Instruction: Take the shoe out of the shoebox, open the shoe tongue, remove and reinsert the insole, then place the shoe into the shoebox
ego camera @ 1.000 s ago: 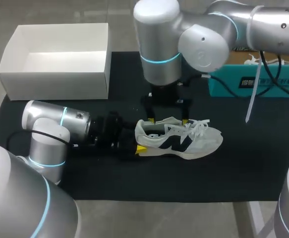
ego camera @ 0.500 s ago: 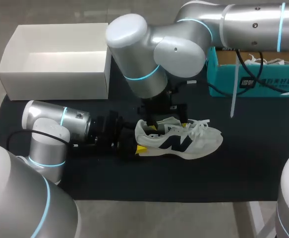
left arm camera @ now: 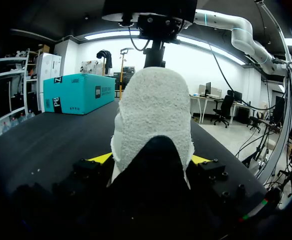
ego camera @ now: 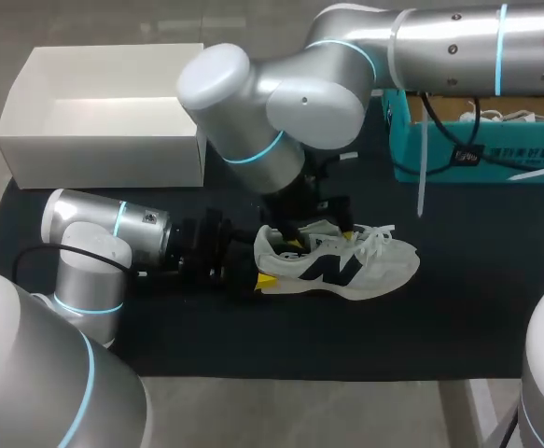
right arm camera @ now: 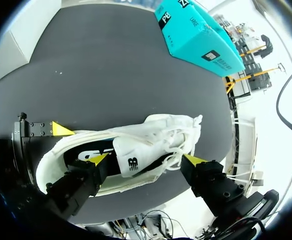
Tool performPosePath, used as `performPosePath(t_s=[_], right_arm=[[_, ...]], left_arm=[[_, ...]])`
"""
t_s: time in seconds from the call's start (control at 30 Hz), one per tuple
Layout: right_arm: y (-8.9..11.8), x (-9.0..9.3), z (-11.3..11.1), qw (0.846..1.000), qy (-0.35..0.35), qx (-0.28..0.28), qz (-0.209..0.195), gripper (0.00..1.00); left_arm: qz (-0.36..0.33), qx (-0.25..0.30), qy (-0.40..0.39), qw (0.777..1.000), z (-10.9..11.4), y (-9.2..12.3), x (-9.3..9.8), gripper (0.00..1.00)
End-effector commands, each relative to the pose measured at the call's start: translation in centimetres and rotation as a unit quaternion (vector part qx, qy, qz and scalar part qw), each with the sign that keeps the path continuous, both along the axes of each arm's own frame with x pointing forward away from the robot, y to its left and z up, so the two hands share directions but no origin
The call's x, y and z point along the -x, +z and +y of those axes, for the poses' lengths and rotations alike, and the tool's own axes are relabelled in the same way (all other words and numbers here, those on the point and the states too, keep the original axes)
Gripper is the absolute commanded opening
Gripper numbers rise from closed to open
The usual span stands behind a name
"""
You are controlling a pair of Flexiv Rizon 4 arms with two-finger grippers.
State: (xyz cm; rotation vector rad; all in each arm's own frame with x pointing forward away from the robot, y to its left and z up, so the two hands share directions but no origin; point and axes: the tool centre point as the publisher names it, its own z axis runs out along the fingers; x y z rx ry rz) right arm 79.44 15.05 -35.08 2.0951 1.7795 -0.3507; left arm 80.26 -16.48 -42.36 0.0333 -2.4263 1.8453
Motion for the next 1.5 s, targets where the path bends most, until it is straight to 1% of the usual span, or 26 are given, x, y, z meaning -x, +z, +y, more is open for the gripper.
performPosePath(t_s=[0.03, 0.07, 0.1, 0.13, 0.17, 0.27, 0.33, 0.4, 0.47, 0.73, 0.93, 1.03, 1.13, 1.3, 1.33, 1.5], right_arm=[[-0.6, -0.3, 0.0, 1.000, -0.005, 0.011, 0.003, 0.82], [-0.6, -0.3, -0.1, 1.000, -0.007, 0.014, 0.004, 0.79], [-0.7, -0.3, -0.2, 1.000, -0.008, 0.016, 0.004, 0.68], [-0.6, -0.3, -0.3, 1.000, -0.010, 0.018, 0.004, 0.53], [-0.6, -0.3, -0.4, 1.000, -0.011, 0.020, 0.004, 0.48], [-0.5, -0.3, -0.8, 1.000, -0.016, 0.025, 0.004, 0.47], [-0.2, -0.2, -1.2, 0.999, -0.020, 0.028, 0.001, 0.44], [0.1, -0.2, -1.6, 0.999, -0.026, 0.030, -0.002, 0.36], [0.5, -0.3, -2.0, 0.999, -0.031, 0.035, -0.007, 0.33], [2.0, -0.6, -4.2, 0.997, -0.064, 0.033, -0.027, 0.32], [2.2, -0.7, -5.4, 0.996, -0.078, 0.016, -0.025, 0.15], [2.2, -0.6, -6.1, 0.996, -0.087, 0.007, -0.022, 0.00], [2.2, -0.6, -6.7, 0.995, -0.093, -0.011, -0.017, 0.00], [2.6, -0.7, -8.1, 0.992, -0.109, -0.061, -0.003, 0.00], [2.6, -0.8, -8.2, 0.992, -0.102, -0.078, 0.002, 0.00], [2.7, -0.8, -7.7, 0.991, -0.096, -0.090, 0.002, 0.00]], left_arm=[[0.000, 0.000, 0.000, 1.000, 0.0, 0.0, -0.1, 0.00], [0.000, 0.000, 0.000, 1.000, 0.0, 0.0, -0.1, 0.00], [0.000, 0.000, 0.000, 1.000, 0.0, 0.0, -0.1, 0.00], [0.000, 0.000, 0.000, 1.000, 0.0, 0.0, -0.1, 0.00], [0.000, 0.000, 0.000, 1.000, 0.0, 0.0, -0.1, 0.00], [0.000, 0.000, 0.000, 1.000, 0.0, 0.0, -0.1, 0.00], [0.000, 0.000, 0.000, 1.000, 0.0, 0.0, -0.1, 0.00], [0.000, 0.000, 0.000, 1.000, 0.0, 0.0, -0.1, 0.00], [0.000, 0.000, 0.000, 1.000, 0.0, 0.0, -0.1, 0.00], [0.000, 0.000, 0.000, 1.000, 0.0, 0.0, -0.1, 0.00], [0.000, 0.000, 0.000, 1.000, 0.0, 0.0, -0.1, 0.00], [0.000, 0.000, 0.000, 1.000, 0.0, 0.0, -0.1, 0.00], [0.000, 0.000, 0.000, 1.000, 0.0, 0.0, -0.1, 0.00], [0.000, 0.000, 0.000, 1.000, 0.0, 0.0, -0.1, 0.00], [0.000, 0.000, 0.000, 1.000, 0.0, 0.0, -0.1, 0.00], [0.000, 0.000, 0.000, 1.000, 0.0, 0.0, -0.1, 0.00]])
